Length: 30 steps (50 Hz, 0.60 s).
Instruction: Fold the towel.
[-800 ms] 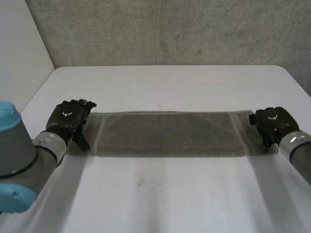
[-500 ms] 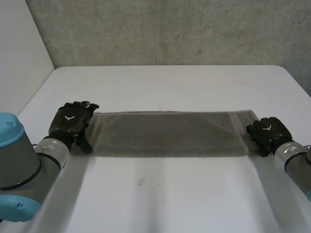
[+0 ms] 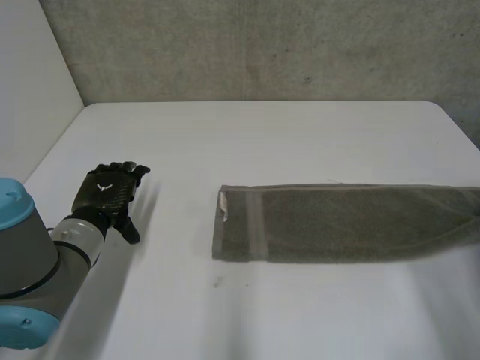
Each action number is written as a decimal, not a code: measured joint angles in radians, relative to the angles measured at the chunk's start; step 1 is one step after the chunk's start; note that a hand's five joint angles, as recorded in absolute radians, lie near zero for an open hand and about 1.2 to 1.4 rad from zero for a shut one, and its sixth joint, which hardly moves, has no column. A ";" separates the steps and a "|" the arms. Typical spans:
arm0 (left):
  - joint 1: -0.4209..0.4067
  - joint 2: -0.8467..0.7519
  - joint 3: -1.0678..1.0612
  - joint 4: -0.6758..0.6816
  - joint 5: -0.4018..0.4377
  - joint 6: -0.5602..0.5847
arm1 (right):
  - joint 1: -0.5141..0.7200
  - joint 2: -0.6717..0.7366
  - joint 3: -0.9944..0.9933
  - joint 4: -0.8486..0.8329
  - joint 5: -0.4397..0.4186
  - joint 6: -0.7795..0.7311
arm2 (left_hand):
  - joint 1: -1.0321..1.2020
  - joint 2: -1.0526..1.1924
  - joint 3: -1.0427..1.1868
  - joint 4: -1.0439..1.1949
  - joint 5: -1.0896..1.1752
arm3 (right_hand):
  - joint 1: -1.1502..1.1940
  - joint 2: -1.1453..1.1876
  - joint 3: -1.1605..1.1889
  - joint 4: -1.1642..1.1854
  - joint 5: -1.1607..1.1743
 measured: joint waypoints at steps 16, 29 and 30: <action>-0.008 0.001 -0.003 0.001 -0.001 -0.002 | 0.641 -0.082 -0.024 -0.071 -0.069 0.217 | 0.000 0.000 0.000 0.000 0.000 | 0.000 0.000 0.000 0.000 0.000; -0.010 -0.003 -0.004 0.001 -0.003 -0.002 | 1.021 0.178 -0.083 -0.159 -0.065 0.236 | 0.000 0.000 0.000 0.000 0.000 | 0.000 0.000 0.000 0.000 0.000; -0.011 -0.004 -0.004 0.001 -0.003 -0.002 | 1.030 0.187 -0.086 -0.160 -0.065 0.238 | 0.000 0.000 0.000 0.000 0.000 | 0.000 0.000 0.000 0.000 0.000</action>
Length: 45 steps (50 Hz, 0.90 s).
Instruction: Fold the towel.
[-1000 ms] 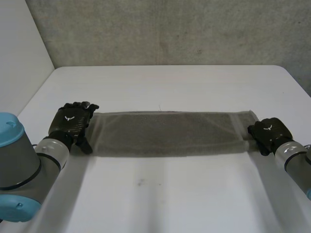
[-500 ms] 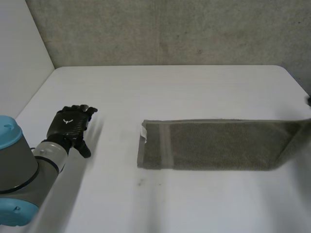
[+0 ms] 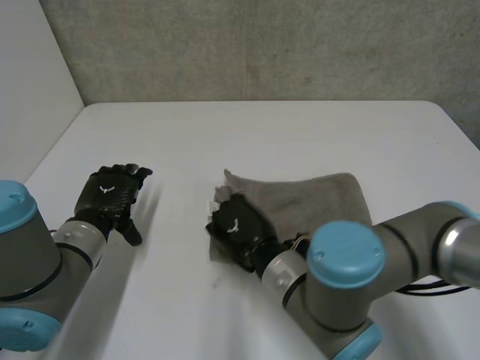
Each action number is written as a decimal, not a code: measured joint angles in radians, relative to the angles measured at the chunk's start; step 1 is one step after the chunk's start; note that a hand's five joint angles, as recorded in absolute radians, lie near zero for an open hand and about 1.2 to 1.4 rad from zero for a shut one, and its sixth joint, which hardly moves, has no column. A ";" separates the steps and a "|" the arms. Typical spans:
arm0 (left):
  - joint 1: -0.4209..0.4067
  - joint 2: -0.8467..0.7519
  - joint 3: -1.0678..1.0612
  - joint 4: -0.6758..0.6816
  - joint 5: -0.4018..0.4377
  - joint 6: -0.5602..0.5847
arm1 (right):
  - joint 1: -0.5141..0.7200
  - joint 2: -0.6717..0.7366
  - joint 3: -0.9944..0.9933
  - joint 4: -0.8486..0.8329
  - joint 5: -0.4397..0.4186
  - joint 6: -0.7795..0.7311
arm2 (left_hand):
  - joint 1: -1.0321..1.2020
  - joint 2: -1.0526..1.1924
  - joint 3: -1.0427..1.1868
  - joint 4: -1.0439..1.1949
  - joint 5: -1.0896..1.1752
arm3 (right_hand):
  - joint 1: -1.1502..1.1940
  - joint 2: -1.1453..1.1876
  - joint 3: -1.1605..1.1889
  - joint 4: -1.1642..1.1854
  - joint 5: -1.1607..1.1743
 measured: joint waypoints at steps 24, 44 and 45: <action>-0.003 -0.005 -0.005 0.006 0.000 0.000 | -0.036 -0.121 0.012 0.114 0.061 0.158 | 0.000 0.000 0.000 0.000 0.000 | -1.092 -1.073 -1.094 -1.081 -1.104; -0.074 0.002 0.019 0.020 0.002 -0.001 | -0.701 -0.420 0.404 0.226 -0.234 0.450 | 0.000 0.000 0.000 0.000 0.000 | -0.882 -0.878 -0.884 -0.895 -0.875; -0.078 0.002 0.020 0.021 0.002 -0.002 | -0.709 -0.415 0.409 0.222 -0.243 0.449 | 0.000 0.000 0.000 0.000 0.000 | -0.852 -0.846 -0.853 -0.863 -0.851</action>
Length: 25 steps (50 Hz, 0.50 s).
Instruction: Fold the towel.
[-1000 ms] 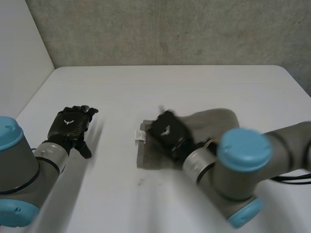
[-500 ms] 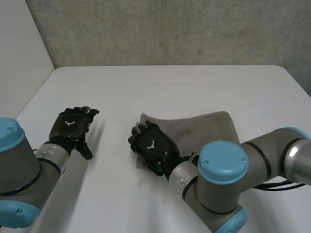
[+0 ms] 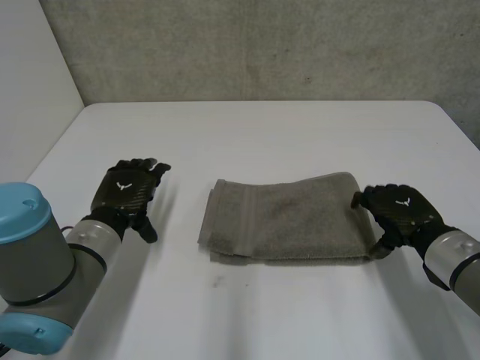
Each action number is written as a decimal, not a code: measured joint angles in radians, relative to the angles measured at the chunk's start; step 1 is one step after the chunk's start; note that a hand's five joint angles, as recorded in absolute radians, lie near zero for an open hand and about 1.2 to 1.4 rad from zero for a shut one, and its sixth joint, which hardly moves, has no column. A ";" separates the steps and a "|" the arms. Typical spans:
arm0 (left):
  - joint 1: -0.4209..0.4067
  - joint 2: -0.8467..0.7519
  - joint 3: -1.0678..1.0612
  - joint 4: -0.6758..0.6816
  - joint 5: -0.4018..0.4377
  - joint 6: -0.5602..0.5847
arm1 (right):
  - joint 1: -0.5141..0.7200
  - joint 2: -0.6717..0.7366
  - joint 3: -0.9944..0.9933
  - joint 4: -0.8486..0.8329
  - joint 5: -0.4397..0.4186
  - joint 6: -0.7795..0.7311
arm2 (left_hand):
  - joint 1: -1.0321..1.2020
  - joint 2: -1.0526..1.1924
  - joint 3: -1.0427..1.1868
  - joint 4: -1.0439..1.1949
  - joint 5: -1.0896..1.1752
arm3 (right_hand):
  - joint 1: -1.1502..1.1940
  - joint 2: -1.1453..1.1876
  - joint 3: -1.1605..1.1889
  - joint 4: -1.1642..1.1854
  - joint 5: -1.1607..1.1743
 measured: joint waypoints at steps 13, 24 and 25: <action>-0.062 0.029 0.035 -0.005 -0.001 -0.120 | -0.039 0.089 0.026 -0.085 -0.041 0.004 | 0.039 0.046 0.043 0.043 0.000 | 0.100 0.101 0.095 0.097 0.088; -0.063 0.039 0.052 -0.040 0.001 -0.217 | -0.036 0.097 0.052 -0.111 -0.038 0.022 | 0.048 0.056 0.053 0.053 0.018 | 0.070 0.083 0.069 0.076 0.049; -0.063 0.039 0.051 -0.042 0.001 -0.218 | -0.035 0.097 0.056 -0.112 -0.037 0.024 | 0.048 0.056 0.053 0.053 0.018 | 0.060 0.072 0.058 0.066 0.032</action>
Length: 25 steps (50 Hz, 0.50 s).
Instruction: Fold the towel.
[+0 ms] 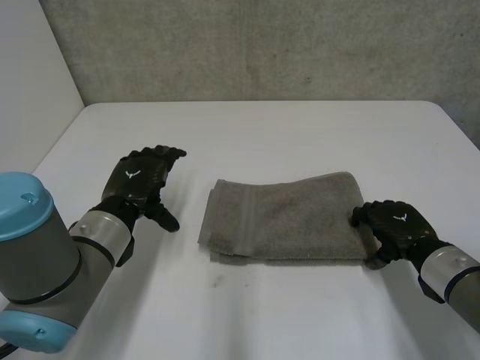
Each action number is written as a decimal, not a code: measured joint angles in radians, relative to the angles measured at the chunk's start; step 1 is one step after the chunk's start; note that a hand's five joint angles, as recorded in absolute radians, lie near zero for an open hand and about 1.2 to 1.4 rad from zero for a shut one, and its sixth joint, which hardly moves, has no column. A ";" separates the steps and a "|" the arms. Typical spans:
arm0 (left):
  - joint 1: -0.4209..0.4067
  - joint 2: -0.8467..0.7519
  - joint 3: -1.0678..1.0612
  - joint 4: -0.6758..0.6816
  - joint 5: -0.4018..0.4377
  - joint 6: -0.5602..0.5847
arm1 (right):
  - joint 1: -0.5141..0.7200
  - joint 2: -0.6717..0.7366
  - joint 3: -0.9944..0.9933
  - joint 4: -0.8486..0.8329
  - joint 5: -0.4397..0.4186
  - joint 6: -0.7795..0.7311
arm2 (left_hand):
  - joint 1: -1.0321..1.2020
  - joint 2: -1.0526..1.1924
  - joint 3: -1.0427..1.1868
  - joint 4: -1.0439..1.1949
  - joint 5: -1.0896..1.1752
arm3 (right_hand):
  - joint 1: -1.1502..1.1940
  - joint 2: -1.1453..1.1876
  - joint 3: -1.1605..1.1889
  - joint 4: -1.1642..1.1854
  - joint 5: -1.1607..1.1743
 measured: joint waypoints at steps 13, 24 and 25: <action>0.008 -0.002 -0.010 -0.001 0.001 0.005 | -0.012 -0.002 0.017 -0.026 0.006 0.008 | -0.003 -0.002 -0.002 -0.002 -0.003 | 0.695 0.700 0.716 0.700 0.725; 0.010 0.000 -0.015 -0.001 0.002 0.005 | 0.027 -0.033 -0.059 -0.119 0.081 -0.052 | -0.004 -0.006 -0.004 -0.004 -0.004 | 0.748 0.760 0.794 0.798 0.805; 0.010 0.001 -0.015 -0.001 0.002 0.005 | 0.058 -0.039 -0.083 -0.117 0.090 -0.063 | -0.004 -0.007 -0.005 -0.005 -0.004 | 0.752 0.760 0.794 0.798 0.805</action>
